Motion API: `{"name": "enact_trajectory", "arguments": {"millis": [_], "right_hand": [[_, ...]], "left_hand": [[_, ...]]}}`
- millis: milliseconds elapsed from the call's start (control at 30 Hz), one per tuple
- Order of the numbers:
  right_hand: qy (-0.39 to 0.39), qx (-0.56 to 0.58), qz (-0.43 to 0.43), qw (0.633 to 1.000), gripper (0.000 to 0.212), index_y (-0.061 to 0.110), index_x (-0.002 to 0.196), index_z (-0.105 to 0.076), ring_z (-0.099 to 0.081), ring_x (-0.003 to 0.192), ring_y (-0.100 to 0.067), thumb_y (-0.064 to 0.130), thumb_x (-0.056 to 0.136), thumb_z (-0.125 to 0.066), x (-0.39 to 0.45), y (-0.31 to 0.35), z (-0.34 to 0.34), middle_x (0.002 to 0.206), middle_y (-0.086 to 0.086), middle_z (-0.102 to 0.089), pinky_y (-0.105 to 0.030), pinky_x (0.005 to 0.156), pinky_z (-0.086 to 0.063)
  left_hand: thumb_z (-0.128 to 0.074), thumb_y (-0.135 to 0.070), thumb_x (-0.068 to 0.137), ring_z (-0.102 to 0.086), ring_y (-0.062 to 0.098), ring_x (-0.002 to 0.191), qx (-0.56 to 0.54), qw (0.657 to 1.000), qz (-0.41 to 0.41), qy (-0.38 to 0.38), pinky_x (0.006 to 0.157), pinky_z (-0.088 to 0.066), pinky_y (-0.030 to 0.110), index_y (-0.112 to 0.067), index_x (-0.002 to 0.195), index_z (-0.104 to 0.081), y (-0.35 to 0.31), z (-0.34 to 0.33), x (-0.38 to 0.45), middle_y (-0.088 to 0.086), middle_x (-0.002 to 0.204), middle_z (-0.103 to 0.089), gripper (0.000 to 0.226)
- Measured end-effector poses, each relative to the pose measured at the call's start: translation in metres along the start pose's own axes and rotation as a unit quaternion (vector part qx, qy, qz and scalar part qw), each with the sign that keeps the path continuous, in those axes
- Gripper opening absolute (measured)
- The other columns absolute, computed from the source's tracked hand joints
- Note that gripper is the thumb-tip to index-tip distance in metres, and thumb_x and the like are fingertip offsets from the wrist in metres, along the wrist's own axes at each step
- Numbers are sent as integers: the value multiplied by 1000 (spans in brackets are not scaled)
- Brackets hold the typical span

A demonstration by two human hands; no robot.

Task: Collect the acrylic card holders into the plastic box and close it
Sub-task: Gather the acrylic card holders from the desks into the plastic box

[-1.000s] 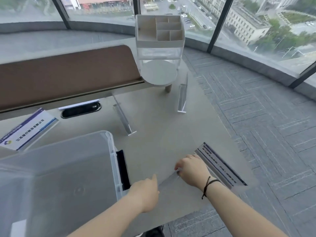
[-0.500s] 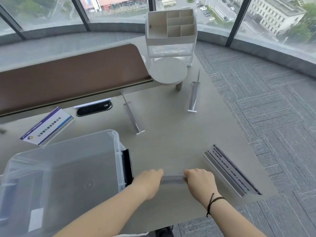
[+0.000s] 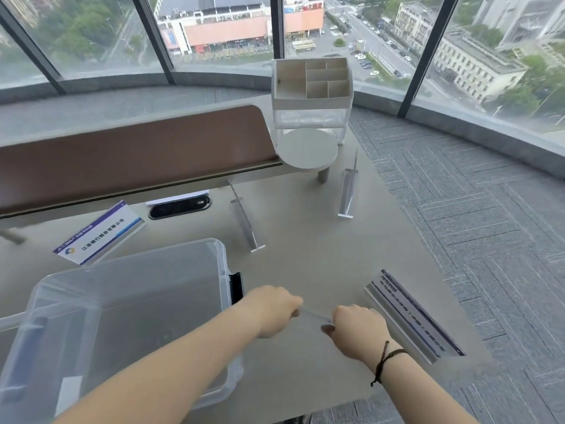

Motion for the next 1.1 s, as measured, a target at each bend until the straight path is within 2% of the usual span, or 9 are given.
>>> {"name": "enact_trajectory", "arguments": {"millis": [100, 233, 367, 533, 633, 700, 900, 1000, 1100], "right_hand": [[31, 87, 47, 995, 31, 20, 105, -59, -60, 101, -30, 45, 96, -42, -11, 30, 31, 108, -6, -66, -32, 71, -38], [34, 151, 99, 983, 21, 33, 111, -57, -51, 82, -24, 33, 98, -41, -30, 70, 78, 87, 2, -55, -29, 67, -36], [3, 152, 114, 982, 35, 46, 68, -47, -45, 64, -17, 28, 97, -40, -48, 121, 116, 68, 6, -50, -31, 57, -36], [-13, 161, 124, 979, 19, 17, 76, -47, -54, 72, -26, 26, 92, -42, -44, 202, 126, 75, -3, -59, -40, 67, -47], [9, 202, 119, 972, 19, 17, 73, -49, -52, 68, -26, 23, 91, -45, -26, 256, 104, 72, -3, -55, -34, 61, -43], [30, 238, 97, 966, 19, 10, 76, -52, -48, 63, -24, 21, 90, -46, -9, 289, 78, 70, -6, -52, -30, 56, -40], [110, 352, -8, 929, 18, 17, 74, -39, -33, 51, -14, 10, 90, -44, 34, 371, -16, 64, 0, -38, -26, 49, -29], [126, 396, -66, 907, 12, 12, 94, -51, -38, 55, -12, 3, 92, -45, 48, 397, -41, 67, -1, -44, -22, 47, -36], [119, 399, -103, 903, 5, 10, 94, -49, -40, 55, -6, 8, 95, -45, 56, 418, -55, 67, 3, -43, -11, 44, -39]], "left_hand": [[-40, -17, 98, -58, 31, 94, 42, 999, -28, -12, 70, -40, 35, -26, 111, -54, 7, 36, -22, 7, 109, -60, 22], [-38, -14, 97, -60, 28, 97, 124, 989, -55, -56, 70, -39, 33, -30, 115, -52, 26, 84, -64, 3, 112, -60, 28], [-38, -22, 98, -60, 25, 95, 104, 987, -43, -110, 78, -49, 39, -36, 111, -55, 67, 115, -114, -4, 110, -62, 25], [-48, -44, 95, -58, 12, 102, -74, 983, 8, -170, 89, -48, 39, -48, 121, -53, 145, 107, -176, -14, 114, -60, 27], [-56, -44, 94, -56, -9, 86, -248, 936, 31, -248, 92, -44, 29, -51, 138, -36, 197, 78, -218, -17, 124, -55, 49], [-56, -41, 95, -58, -2, 80, -319, 898, 74, -295, 89, -45, 29, -47, 142, -32, 234, 48, -243, -12, 125, -55, 53], [-50, -33, 98, -33, 15, 134, -329, 857, 212, -335, 111, -31, 39, -33, 144, -37, 331, -66, -287, -7, 144, -44, 48], [-49, -28, 99, -21, 18, 142, -372, 812, 246, -376, 115, -24, 39, -31, 148, -30, 351, -107, -294, 0, 154, -32, 52], [-40, -30, 102, -30, 15, 139, -503, 732, 237, -393, 113, -27, 37, -45, 148, -20, 347, -134, -290, -3, 155, -31, 53]]}}
Point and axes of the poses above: each hand's wrist, its own x-axis towards the middle knuckle, its own z-axis out of the back of the hand, y = z × x, the point moved 4 cm from there along x, towards the middle knuckle
